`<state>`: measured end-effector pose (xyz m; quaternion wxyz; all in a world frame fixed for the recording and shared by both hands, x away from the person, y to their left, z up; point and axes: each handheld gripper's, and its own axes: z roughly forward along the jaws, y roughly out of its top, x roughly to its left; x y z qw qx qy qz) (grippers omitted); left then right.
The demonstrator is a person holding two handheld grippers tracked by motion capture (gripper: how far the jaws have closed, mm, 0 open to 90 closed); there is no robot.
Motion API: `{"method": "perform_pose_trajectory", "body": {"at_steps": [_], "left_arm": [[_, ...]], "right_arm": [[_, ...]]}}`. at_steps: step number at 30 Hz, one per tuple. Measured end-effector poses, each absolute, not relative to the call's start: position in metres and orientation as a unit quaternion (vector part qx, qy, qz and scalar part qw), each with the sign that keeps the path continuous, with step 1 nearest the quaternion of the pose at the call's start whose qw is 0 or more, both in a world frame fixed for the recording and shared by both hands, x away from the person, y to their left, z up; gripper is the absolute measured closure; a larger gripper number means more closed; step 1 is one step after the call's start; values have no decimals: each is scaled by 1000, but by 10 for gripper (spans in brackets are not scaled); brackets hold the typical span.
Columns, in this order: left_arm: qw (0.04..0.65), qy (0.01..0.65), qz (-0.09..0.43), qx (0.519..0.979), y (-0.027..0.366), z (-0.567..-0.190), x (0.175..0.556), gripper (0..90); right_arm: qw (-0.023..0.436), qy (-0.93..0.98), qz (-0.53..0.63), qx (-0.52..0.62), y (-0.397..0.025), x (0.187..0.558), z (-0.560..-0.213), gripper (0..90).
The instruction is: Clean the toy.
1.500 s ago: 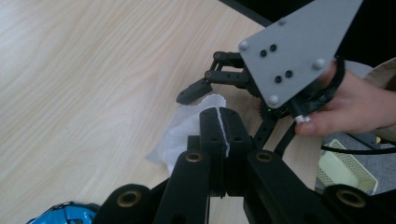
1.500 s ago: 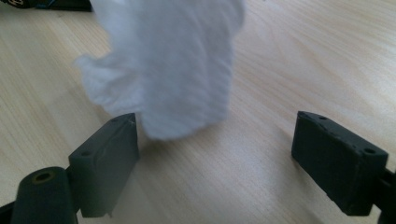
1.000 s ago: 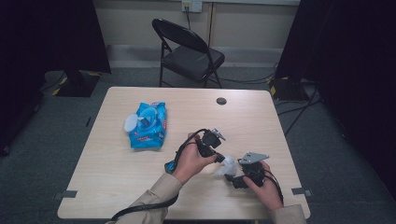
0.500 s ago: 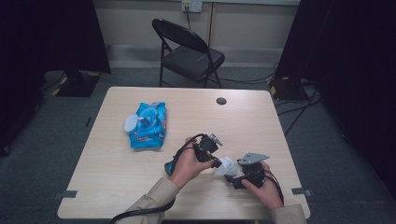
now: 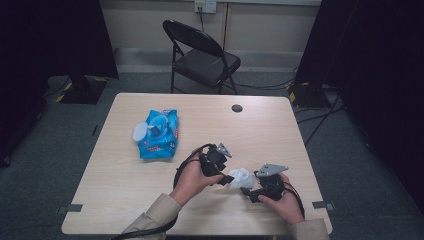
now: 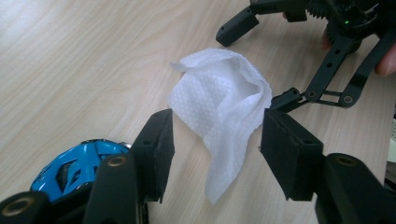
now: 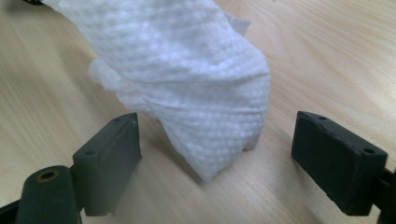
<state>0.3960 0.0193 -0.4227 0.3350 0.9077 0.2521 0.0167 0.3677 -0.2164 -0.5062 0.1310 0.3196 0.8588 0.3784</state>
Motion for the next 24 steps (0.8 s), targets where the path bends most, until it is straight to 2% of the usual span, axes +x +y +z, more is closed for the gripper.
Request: {"method": "perform_pose_trajectory", "body": {"at_steps": [3,10,16,24], "left_arm": [[339,250,42,906,29,-419,394,361],[350,250,71,900,54,-417,388,251],[356,270,98,889,84,-417,382,198],[357,289,109,882,121,-431,370,174]], "right_arm": [[130,859,380,317,-217,367,-506,156],[118,872,367,302,-219,364,-501,184],[118,867,382,299,-221,361,-488,188],[119,855,404,303,-217,359,-470,212]]}}
